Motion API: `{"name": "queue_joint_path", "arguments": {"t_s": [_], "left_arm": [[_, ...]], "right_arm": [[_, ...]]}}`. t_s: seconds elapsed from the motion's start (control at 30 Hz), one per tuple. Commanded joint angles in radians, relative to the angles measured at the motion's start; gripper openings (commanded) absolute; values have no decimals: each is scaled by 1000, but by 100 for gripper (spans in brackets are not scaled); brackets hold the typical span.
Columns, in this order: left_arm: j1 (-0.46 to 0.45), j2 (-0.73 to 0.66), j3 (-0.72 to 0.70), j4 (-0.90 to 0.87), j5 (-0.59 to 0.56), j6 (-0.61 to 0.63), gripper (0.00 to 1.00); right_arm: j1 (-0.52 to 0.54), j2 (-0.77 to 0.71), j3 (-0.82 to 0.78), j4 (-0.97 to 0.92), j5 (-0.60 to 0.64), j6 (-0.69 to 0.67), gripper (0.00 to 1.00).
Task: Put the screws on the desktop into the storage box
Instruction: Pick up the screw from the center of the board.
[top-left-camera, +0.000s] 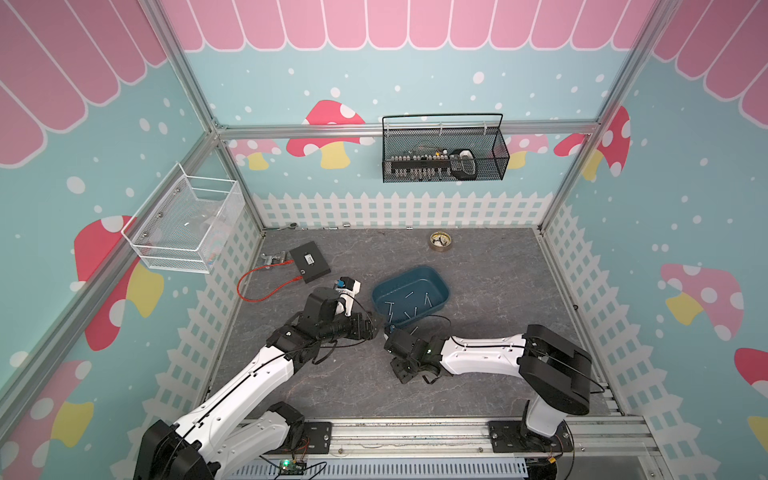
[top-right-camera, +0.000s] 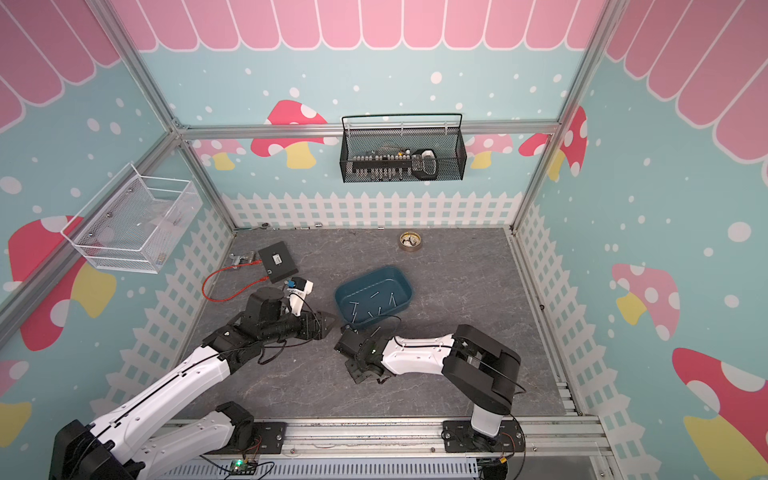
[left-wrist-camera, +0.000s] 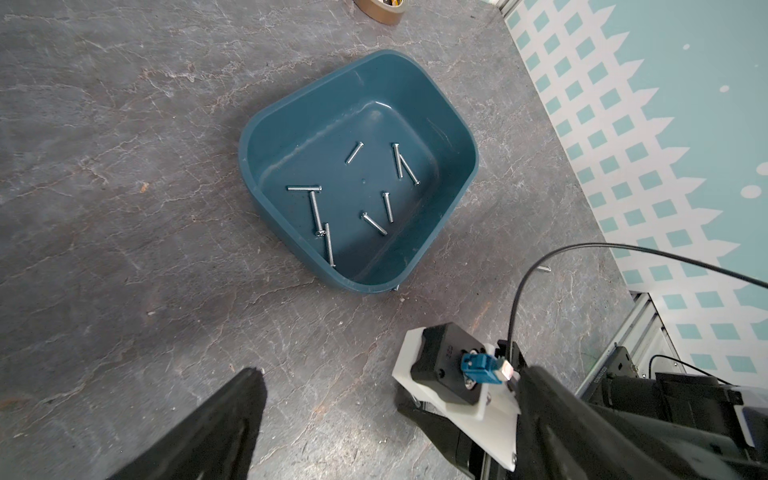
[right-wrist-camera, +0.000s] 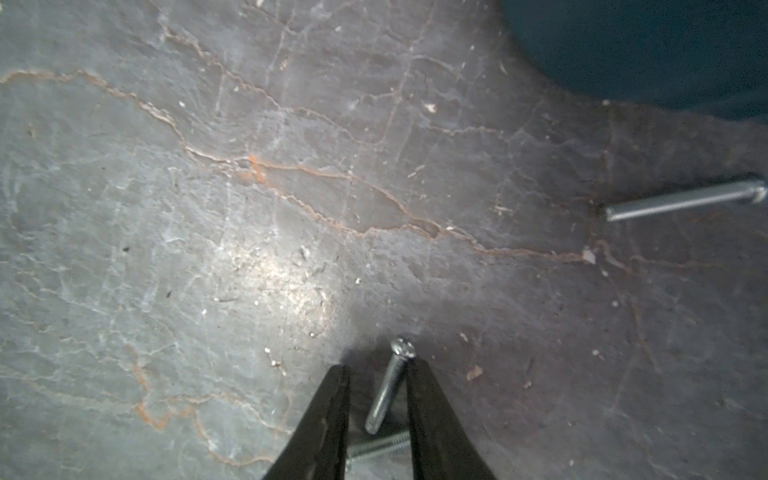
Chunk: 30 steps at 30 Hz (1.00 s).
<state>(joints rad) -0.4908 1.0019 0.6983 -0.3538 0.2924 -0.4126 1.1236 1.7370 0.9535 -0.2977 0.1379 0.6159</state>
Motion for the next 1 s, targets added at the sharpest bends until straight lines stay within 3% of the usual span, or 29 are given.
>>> {"name": "queue_joint_path", "arguments": {"t_s": [0.0,0.2,0.53,0.97], "left_arm": [[9,-16,-10,16,21,7,98],[9,-18,-10,17,24,3,98],[11,-33,-11,16,15,2,98],[28,-24,-3,11,8,-26,99]], "right_arm": [[18,32,23,-47,29,-18,27],[34,86,77,-129,67,-41,22],[48,132,118,-202,-8,-80,20],[51,144,105,-189,-42,-134,8]]}}
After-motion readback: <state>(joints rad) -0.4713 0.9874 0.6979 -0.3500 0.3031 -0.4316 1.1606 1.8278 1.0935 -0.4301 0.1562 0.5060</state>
